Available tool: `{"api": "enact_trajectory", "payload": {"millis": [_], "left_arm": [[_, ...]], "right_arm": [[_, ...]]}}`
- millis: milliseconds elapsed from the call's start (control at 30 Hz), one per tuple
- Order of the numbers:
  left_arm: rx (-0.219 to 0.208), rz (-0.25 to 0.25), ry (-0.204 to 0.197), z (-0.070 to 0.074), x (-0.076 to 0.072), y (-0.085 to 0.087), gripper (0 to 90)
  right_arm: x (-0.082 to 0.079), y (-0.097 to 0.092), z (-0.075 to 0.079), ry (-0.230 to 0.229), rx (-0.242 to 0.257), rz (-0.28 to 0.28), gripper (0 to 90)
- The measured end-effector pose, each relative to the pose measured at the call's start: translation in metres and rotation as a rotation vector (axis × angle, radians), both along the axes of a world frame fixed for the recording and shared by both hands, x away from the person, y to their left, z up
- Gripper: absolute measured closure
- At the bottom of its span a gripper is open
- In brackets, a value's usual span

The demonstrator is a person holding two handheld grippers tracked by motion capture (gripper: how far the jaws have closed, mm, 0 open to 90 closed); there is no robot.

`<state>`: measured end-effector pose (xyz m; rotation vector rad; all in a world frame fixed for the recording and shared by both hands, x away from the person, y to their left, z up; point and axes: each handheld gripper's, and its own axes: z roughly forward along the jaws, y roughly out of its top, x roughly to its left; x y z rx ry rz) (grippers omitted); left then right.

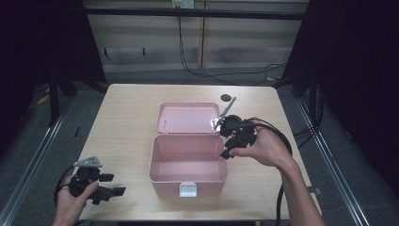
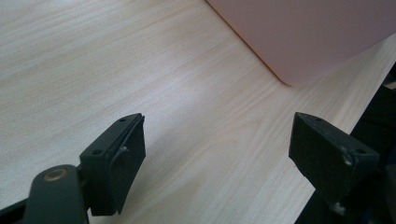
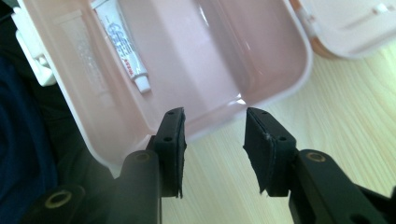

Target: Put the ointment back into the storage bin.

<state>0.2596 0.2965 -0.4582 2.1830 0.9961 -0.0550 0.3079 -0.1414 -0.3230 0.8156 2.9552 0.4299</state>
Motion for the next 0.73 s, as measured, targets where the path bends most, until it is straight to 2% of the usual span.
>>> {"api": "enact_trajectory", "payload": {"millis": [267, 300, 500, 567, 733], "left_arm": [[0.005, -0.001, -0.001, 0.000, 0.001, 0.000, 18.6], [0.005, 0.000, 0.000, 0.000, 0.001, 0.000, 18.6], [0.007, -0.001, 0.000, 0.000, 0.000, 0.000, 18.5], [0.005, 0.001, 0.001, 0.000, 0.000, 0.000, 18.5], [0.011, -0.001, 0.005, -0.001, 0.001, 0.000, 18.5]], "right_arm": [[-0.008, -0.024, 0.000, -0.019, 0.028, -0.056, 57.2], [-0.010, -0.031, -0.003, -0.019, 0.038, -0.069, 57.1], [-0.014, -0.044, -0.014, -0.011, 0.047, -0.117, 54.7], [-0.014, -0.046, -0.017, -0.014, 0.046, -0.108, 54.2], [-0.016, -0.056, -0.033, 0.005, 0.038, -0.138, 51.1]]}}
